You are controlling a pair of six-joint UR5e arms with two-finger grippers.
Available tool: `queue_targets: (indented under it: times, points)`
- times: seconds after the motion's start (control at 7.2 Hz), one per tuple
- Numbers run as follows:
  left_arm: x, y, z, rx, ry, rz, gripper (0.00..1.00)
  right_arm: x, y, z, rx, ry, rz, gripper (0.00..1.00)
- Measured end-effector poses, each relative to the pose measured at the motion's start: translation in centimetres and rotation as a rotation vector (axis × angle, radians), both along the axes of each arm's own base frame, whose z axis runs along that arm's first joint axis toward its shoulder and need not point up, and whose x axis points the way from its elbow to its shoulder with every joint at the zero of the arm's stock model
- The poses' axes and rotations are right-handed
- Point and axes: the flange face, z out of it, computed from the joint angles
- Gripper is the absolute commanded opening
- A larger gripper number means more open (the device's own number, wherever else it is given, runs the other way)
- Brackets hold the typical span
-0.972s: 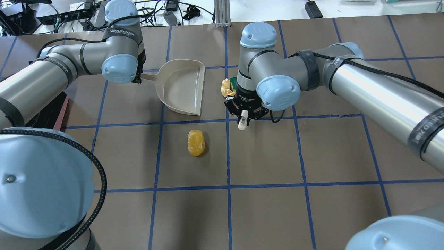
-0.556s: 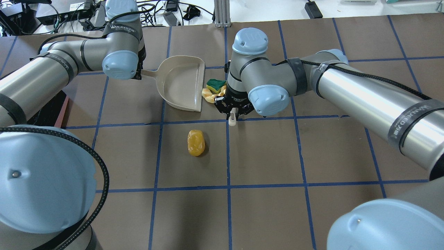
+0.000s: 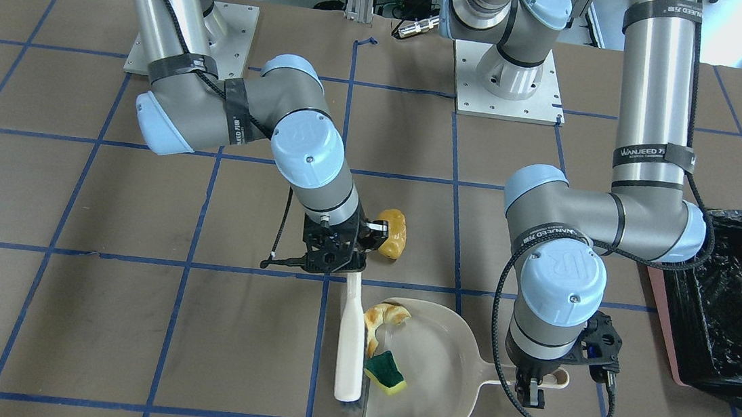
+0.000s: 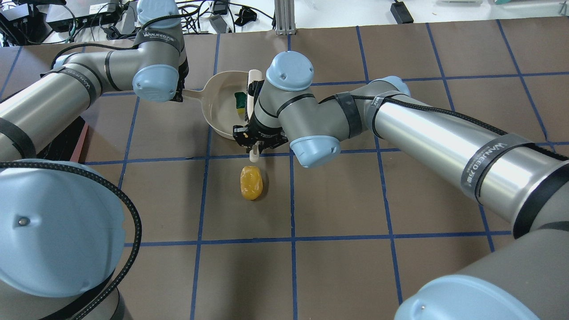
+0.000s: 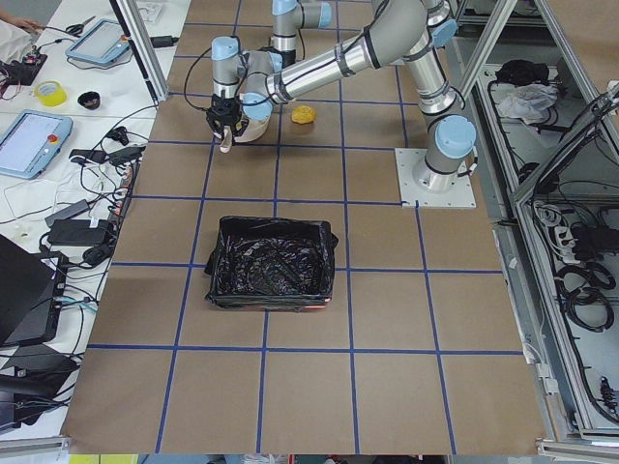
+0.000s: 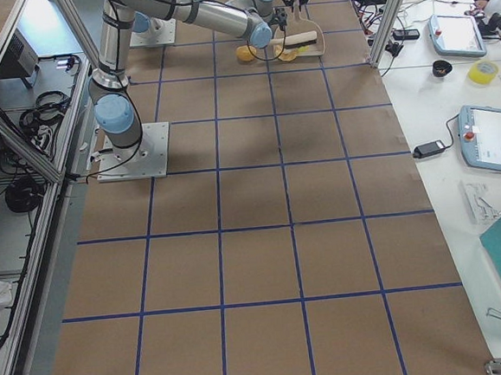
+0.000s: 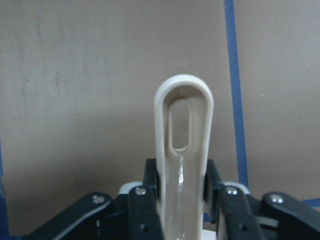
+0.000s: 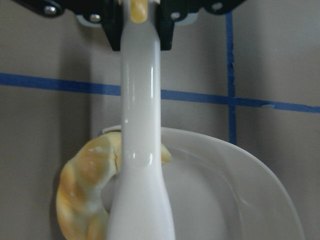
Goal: Sweep and dump trash into bin
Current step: 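Sweep the sponge and bread roll into the dustpan with the brush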
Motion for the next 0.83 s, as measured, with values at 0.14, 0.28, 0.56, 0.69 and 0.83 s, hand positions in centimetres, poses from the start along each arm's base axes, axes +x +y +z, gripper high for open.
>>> queue_targets:
  times: [0.14,0.28,0.56,0.69,0.83]
  points:
    - [-0.1,0.0,0.0,0.001,0.001,-0.001,0.00,0.0,-0.8,0.7,-0.010,-0.022,-0.027,0.00]
    - [-0.1,0.0,-0.1,0.001,0.002,-0.002,0.00,-1.0,-2.1,2.0,0.012,-0.015,-0.057,0.00]
    - [-0.1,0.1,0.0,0.002,0.004,-0.002,0.00,-5.0,-3.9,5.4,0.140,0.086,-0.124,0.00]
    - [-0.2,0.1,0.0,0.002,0.013,-0.003,0.00,-6.6,-3.4,5.2,0.235,0.154,-0.165,0.00]
    - [-0.5,0.3,0.1,0.001,0.050,-0.008,0.00,-7.3,-2.5,4.1,0.339,0.190,-0.254,0.00]
